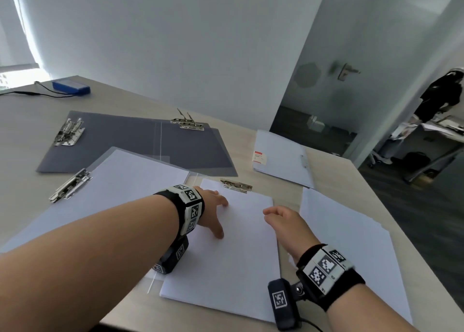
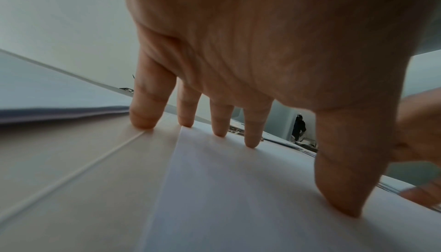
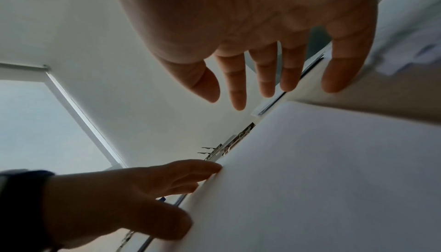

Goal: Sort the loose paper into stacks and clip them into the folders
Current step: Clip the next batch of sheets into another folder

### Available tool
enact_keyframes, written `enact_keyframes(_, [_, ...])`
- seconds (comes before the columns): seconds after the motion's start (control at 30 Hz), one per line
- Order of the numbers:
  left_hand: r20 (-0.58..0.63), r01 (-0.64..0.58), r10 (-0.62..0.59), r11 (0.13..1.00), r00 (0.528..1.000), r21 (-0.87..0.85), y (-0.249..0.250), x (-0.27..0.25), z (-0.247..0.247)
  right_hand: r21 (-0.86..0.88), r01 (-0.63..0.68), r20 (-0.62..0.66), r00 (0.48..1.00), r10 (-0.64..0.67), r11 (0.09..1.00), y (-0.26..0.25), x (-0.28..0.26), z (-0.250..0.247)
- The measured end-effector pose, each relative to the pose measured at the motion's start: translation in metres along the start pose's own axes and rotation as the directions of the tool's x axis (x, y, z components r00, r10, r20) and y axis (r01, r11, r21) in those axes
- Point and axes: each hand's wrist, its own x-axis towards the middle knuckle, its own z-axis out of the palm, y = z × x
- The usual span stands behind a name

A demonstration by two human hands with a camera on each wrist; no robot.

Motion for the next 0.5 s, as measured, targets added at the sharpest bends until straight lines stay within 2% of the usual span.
enact_keyframes(0.13, [-0.010,0.001,-0.001,1.000,1.000,-0.015,0.004,-0.002,-0.001,0.150,-0.090,-0.008,0.996,0.093,0.984,0.001,-0.009,0.003])
enact_keyframes(0.27, [-0.021,0.014,-0.014,0.999,1.000,-0.036,0.004,-0.004,-0.002,0.362,-0.172,-0.063,0.976,0.208,0.916,-0.006,-0.007,-0.004])
enact_keyframes(0.4, [-0.021,0.036,-0.038,0.998,0.999,-0.060,0.004,-0.002,-0.002,0.617,-0.284,-0.022,0.926,0.378,0.733,-0.006,-0.008,-0.015])
enact_keyframes(0.5, [-0.017,0.049,-0.050,0.996,0.999,-0.071,0.003,0.000,0.000,0.715,-0.420,0.195,0.887,0.418,0.559,0.003,-0.016,-0.021])
